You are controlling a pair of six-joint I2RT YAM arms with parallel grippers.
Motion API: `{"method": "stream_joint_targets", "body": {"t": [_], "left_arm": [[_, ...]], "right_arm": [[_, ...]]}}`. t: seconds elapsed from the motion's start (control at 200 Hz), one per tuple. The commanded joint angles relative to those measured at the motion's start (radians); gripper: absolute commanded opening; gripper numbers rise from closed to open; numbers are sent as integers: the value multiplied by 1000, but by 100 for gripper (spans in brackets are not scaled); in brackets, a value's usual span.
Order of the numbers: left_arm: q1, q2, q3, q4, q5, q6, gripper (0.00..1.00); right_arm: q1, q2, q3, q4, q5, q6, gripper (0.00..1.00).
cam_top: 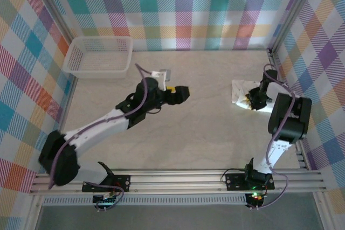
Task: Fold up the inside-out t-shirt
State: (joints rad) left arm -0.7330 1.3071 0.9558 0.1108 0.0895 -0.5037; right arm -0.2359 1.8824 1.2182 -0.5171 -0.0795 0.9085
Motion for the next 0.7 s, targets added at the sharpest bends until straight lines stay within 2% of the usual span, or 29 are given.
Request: {"method": "stream_joint_targets", "body": {"t": [0.0, 0.205, 0.285, 0.335, 0.41, 0.485, 0.595, 0.7], "left_arm": [[-1, -105, -80, -164, -131, 43, 92], [7, -221, -146, -272, -239, 55, 93], [12, -215, -154, -264, -259, 48, 93], [15, -201, -148, -254, -259, 41, 93], [15, -175, -138, -226, -256, 47, 93], [15, -152, -130, -208, -259, 52, 93], [17, -155, -143, -175, -260, 36, 93], [17, -179, -161, -178, -254, 33, 93]], "right_arm": [[12, 131, 192, 28, 30, -181, 33], [17, 407, 606, -113, 22, -360, 30], [19, 511, 777, -182, -71, -399, 31], [33, 527, 844, -235, -117, -404, 29], [60, 421, 764, -184, -87, -397, 30], [53, 286, 617, -122, 6, -328, 39], [-18, 150, 444, -87, 99, -186, 46], [-89, 116, 372, -117, 182, -112, 50]]}}
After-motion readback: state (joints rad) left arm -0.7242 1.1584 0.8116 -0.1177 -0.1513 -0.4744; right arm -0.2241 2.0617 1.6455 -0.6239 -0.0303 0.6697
